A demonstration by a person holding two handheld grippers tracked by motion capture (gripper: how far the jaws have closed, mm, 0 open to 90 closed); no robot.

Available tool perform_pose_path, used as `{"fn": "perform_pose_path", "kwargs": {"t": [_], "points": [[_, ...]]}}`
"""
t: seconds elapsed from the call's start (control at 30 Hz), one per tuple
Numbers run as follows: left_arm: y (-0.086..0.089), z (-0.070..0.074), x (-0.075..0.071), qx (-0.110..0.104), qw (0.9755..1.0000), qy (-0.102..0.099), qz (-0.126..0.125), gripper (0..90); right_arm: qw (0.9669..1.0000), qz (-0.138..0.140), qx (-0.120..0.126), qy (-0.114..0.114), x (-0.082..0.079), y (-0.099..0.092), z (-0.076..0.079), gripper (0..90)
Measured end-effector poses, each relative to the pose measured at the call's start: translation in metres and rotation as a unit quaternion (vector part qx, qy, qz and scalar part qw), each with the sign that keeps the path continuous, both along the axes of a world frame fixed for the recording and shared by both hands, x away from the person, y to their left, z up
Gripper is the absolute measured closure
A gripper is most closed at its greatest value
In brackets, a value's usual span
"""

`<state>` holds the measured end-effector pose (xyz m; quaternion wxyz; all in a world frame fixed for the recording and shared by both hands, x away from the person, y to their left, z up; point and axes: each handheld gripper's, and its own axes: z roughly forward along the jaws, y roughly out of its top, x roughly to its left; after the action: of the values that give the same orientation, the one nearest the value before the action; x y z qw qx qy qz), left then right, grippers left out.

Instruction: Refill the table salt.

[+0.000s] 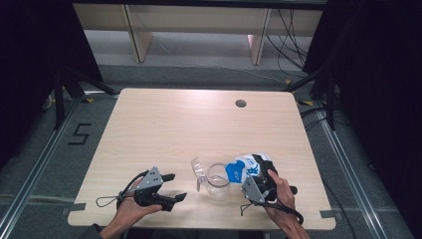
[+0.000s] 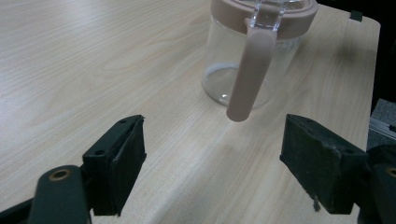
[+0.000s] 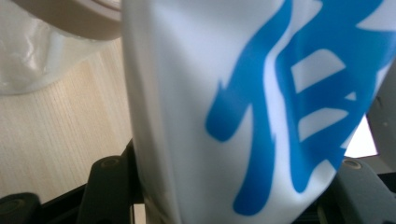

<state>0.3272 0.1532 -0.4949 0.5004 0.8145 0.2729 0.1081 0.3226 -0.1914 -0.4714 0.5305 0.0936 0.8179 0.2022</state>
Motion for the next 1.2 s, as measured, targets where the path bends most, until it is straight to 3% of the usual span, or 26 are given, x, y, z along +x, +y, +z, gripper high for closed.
{"fn": "perform_pose_path", "kwargs": {"t": [0.07, 0.23, 0.27, 0.3, 0.33, 0.37, 0.53, 0.6, 0.67, 0.7, 0.8, 0.97, 1.0, 1.03, 1.07, 1.13, 1.17, 1.2], "points": [[-0.0001, -0.0001, 0.0, -0.002, 1.0, 0.0, -0.001, 21.2, 1.0, 0.001, 0.002, -0.001, 0.0, 0.0003, 0.0, 42.4], [-0.0002, 0.0, -0.0002, 0.0, 1.0, 0.0, 0.0, 21.2, 0.9996, 0.003, -0.022, -0.019, 0.0002, 0.001, -0.0001, 42.8], [-0.0003, 0.0, -0.0005, -0.001, 1.0, 0.001, 0.002, 21.2, 0.9988, 0.009, -0.04, -0.026, 0.0013, 0.0008, 0.0013, 42.9], [-0.0003, 0.0, -0.0005, -0.001, 1.0, 0.001, 0.001, 21.2, 0.9994, 0.008, -0.029, -0.019, 0.0007, 0.0013, 0.0003, 42.9], [-0.0003, 0.0, -0.0006, -0.001, 1.0, 0.002, 0.002, 21.2, 0.9989, 0.009, -0.04, -0.022, 0.0014, 0.0009, 0.0007, 42.9], [-0.0002, 0.0001, -0.0002, -0.001, 1.0, 0.0, 0.0, 21.2, 0.9997, 0.005, -0.022, -0.01, -0.0008, 0.0021, -0.0014, 42.9], [-0.0005, -0.0003, -0.0001, -0.006, 1.0, 0.002, -0.003, 21.2, 0.9979, 0.014, -0.056, -0.028, 0.0011, 0.0025, 0.0005, 43.1], [-0.0001, 0.0, 0.0, -0.002, 1.0, 0.0, -0.003, 21.2, 0.9986, 0.005, -0.047, -0.024, -0.0001, 0.0029, -0.0022, 43.0], [-0.0001, 0.0001, -0.0003, -0.001, 1.0, 0.0, 0.0, 21.2, 0.9964, 0.015, -0.072, -0.041, 0.0007, 0.0029, 0.0005, 43.1], [-0.0001, -0.0001, 0.0002, -0.003, 1.0, 0.001, -0.004, 21.2, 0.9979, 0.007, -0.055, -0.031, -0.0003, 0.003, -0.0019, 43.1], [-0.0004, 0.0, -0.0006, 0.0, 1.0, 0.002, 0.001, 21.2, 0.9976, 0.007, -0.06, -0.034, -0.0003, 0.0032, -0.0027, 43.0], [-0.0004, 0.0, -0.0004, 0.0, 1.0, 0.002, 0.001, 21.2, 0.9961, 0.005, -0.078, -0.042, -0.0026, 0.005, -0.0037, 43.2], [-0.0004, 0.0, -0.0004, 0.0, 1.0, 0.002, 0.001, 21.2, 0.9936, 0.018, -0.096, -0.056, -0.0007, 0.0051, -0.0014, 43.4], [-0.0004, 0.0, -0.0004, 0.0, 1.0, 0.002, 0.001, 21.2, 0.9956, 0.009, -0.08, -0.049, -0.002, 0.0056, -0.004, 43.6], [-0.0005, -0.0001, -0.0004, 0.0, 1.0, 0.002, 0.001, 21.2, 0.9951, 0.011, -0.084, -0.051, -0.0019, 0.0057, -0.0039, 43.7], [-0.0006, -0.0001, -0.0006, 0.0, 1.0, 0.003, 0.001, 21.2, 0.9907, 0.024, -0.116, -0.066, -0.0009, 0.0061, -0.0003, 43.6], [-0.0006, -0.0001, -0.0006, 0.0, 1.0, 0.003, 0.001, 21.2, 0.9937, 0.021, -0.094, -0.058, -0.0004, 0.0054, -0.0042, 43.7], [-0.0007, -0.0001, -0.0007, 0.0, 1.0, 0.003, 0.001, 21.2, 0.9937, 0.02, -0.094, -0.058, -0.0004, 0.0052, -0.0046, 43.6]]}}
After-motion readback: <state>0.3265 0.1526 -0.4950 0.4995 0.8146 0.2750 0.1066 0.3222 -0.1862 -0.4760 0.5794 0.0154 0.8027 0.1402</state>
